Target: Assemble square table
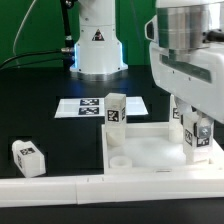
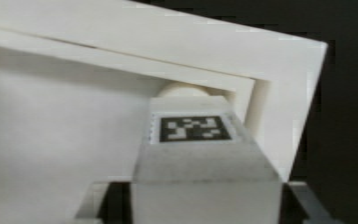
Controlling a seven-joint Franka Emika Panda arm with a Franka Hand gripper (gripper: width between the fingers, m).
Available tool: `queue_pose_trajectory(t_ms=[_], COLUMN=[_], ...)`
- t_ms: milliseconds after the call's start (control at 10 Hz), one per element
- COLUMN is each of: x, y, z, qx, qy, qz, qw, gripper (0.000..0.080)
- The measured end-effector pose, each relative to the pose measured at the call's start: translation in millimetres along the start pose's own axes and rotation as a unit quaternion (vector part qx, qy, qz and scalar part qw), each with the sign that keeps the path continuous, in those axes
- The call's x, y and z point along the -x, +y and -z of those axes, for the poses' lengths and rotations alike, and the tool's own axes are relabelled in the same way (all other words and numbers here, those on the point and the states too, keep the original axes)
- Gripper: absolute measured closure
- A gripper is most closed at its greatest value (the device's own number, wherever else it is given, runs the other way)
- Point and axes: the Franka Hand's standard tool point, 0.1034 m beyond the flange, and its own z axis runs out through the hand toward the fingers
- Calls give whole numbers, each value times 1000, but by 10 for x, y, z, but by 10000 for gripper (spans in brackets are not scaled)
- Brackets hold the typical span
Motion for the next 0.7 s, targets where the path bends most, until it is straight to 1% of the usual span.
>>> queue_pose_trajectory(t_ms=[200, 300, 400, 500, 600, 700], x=[17, 15, 22, 48, 69, 63], y=[5, 5, 1, -14, -18, -16], z=[-9, -10, -10, -7, 2, 10], qx=[1, 1, 0, -3, -4, -4], qy=[1, 1, 2, 1, -1, -1], qz=[-40, -34, 20, 112, 185, 236], qw=[999, 999, 1000, 994, 983, 972], gripper=[514, 340, 340, 189, 162, 162])
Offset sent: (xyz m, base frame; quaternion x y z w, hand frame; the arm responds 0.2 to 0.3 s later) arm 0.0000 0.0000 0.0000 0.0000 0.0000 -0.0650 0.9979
